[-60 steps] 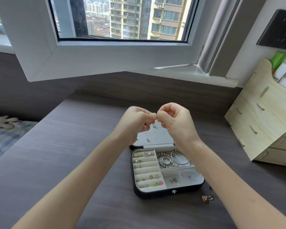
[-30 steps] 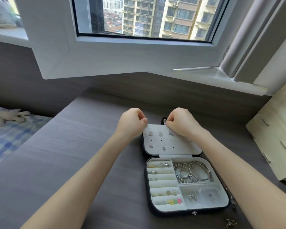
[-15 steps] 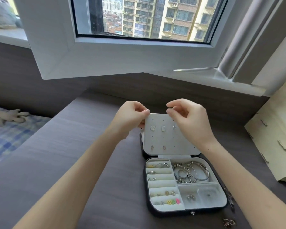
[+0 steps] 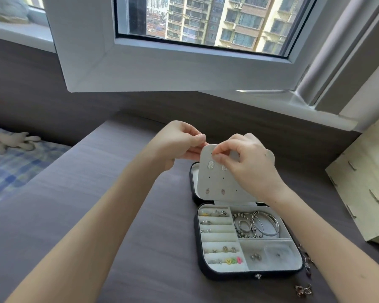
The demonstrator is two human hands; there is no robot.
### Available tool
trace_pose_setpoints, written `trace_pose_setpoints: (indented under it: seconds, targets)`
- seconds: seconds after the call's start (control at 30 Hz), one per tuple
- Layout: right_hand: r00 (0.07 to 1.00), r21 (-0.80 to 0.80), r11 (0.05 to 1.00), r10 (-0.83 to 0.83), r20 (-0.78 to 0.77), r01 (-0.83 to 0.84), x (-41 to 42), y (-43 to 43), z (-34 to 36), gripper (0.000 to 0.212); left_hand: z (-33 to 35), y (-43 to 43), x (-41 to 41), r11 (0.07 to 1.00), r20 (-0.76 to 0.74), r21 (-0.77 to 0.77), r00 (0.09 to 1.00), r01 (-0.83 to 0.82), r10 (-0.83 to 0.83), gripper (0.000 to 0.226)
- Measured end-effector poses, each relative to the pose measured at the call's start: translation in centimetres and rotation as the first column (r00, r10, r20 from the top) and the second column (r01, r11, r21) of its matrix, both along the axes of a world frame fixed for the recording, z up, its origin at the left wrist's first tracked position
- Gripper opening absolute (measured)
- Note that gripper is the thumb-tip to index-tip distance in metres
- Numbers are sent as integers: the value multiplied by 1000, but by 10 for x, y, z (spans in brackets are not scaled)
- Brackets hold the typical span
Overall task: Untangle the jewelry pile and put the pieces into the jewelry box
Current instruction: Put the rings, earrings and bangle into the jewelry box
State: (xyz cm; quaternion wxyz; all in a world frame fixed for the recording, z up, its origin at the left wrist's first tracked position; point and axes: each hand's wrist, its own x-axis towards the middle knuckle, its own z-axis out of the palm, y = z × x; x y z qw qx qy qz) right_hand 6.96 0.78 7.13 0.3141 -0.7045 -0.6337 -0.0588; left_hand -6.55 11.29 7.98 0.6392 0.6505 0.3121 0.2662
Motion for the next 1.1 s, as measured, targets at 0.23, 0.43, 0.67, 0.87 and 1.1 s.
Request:
trace_pose_setpoints:
  seconds: [0.23, 0.43, 0.67, 0.87, 1.1]
  targets:
    - [998, -39, 999, -24, 61, 26, -1, 0, 8, 5, 3, 1, -3, 999, 28, 8, 999, 35, -35, 14]
    - [978, 84, 995, -64, 199, 48, -3, 0, 12, 24, 5, 3, -8, 988, 18, 62, 990, 141, -142, 13]
    - [973, 194, 964, 148, 179, -182, -3, -31, 4, 25, -4, 6, -15, 856, -33, 97, 861, 508, -507, 9]
    - [941, 390, 889, 115, 318, -240, -8, -54, -21, 24, -16, -5, -7, 743, -44, 84, 748, 664, -663, 10]
    - [941, 438, 866, 99, 324, -242, -6, -60, -30, 26, -18, -7, -3, 702, -46, 94, 708, 706, -705, 7]
